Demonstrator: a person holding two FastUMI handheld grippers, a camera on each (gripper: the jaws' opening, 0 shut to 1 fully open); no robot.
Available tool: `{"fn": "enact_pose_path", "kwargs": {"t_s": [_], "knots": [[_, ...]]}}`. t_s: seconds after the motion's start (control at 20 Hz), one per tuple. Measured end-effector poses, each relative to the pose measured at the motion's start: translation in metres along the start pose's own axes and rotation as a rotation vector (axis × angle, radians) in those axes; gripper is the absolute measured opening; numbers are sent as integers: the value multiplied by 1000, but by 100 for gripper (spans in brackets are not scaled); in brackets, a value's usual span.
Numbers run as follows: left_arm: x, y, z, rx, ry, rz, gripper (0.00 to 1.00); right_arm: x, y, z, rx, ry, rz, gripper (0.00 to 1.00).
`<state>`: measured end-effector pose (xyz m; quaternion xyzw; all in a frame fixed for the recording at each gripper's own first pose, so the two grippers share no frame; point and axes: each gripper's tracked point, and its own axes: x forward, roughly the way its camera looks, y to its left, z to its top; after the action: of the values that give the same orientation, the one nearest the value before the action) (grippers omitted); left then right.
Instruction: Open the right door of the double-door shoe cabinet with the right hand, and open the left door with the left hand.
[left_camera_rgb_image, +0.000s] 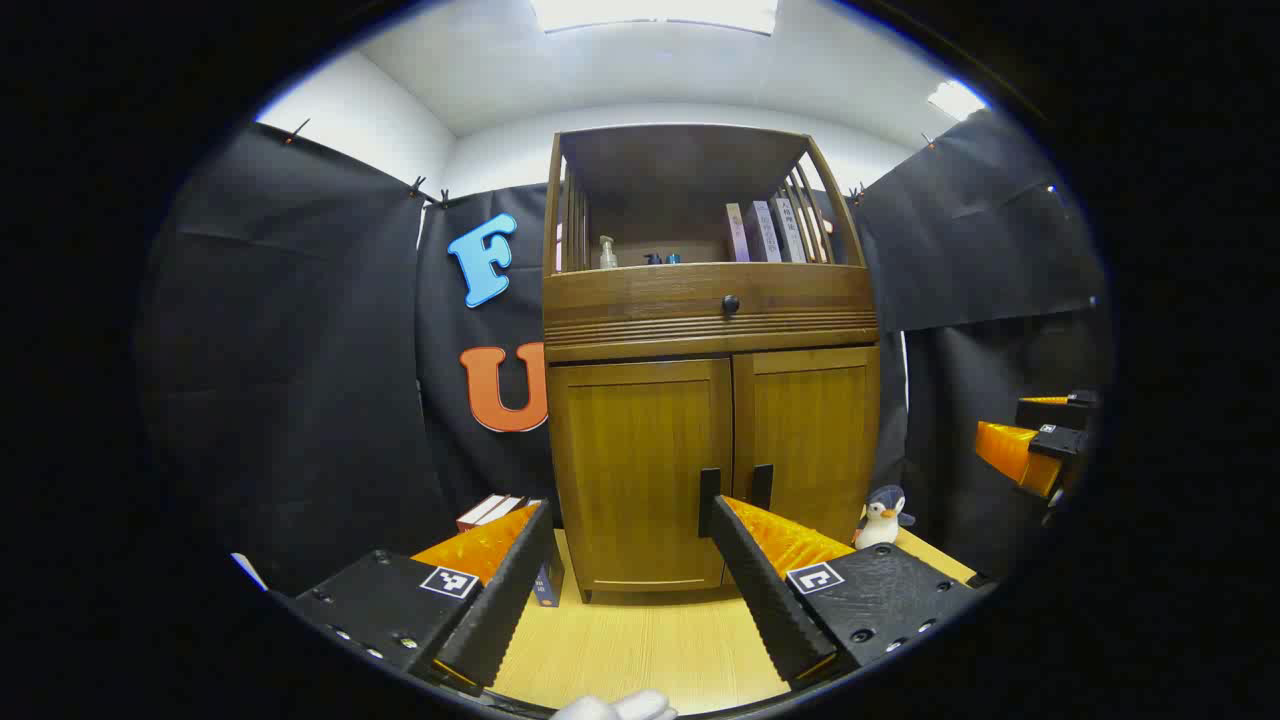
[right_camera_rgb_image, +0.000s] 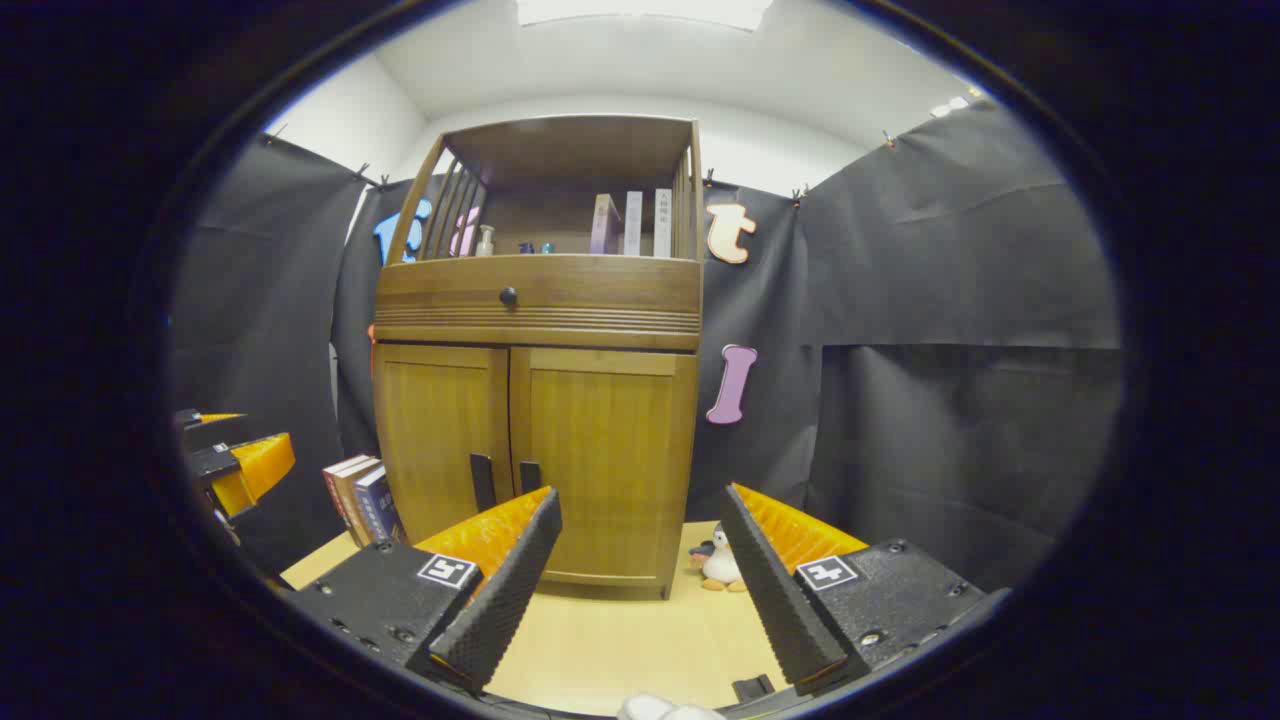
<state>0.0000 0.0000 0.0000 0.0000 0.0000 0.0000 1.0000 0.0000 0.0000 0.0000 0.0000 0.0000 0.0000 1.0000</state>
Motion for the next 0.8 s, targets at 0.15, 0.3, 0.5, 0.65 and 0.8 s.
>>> {"fn": "enact_pose_path", "kwargs": {"t_s": [0.15, 0.3, 0.5, 0.65, 0.8], "knots": [[-1, 0, 0, 1, -3, -10, 96, -4, 3, -4, -4, 4, -6, 100], [-1, 1, -1, 5, -1, -13, 96, -4, 7, -7, -9, 5, -2, 100], [2, 1, -2, -6, 4, -15, 96, 1, 11, -16, -13, 23, 3, 100], [5, 1, -1, -3, 6, -14, 96, 13, 12, -23, -18, 34, 3, 100], [8, 0, -1, 12, 8, -2, 96, 38, 16, -36, -27, 43, 11, 100]]}}
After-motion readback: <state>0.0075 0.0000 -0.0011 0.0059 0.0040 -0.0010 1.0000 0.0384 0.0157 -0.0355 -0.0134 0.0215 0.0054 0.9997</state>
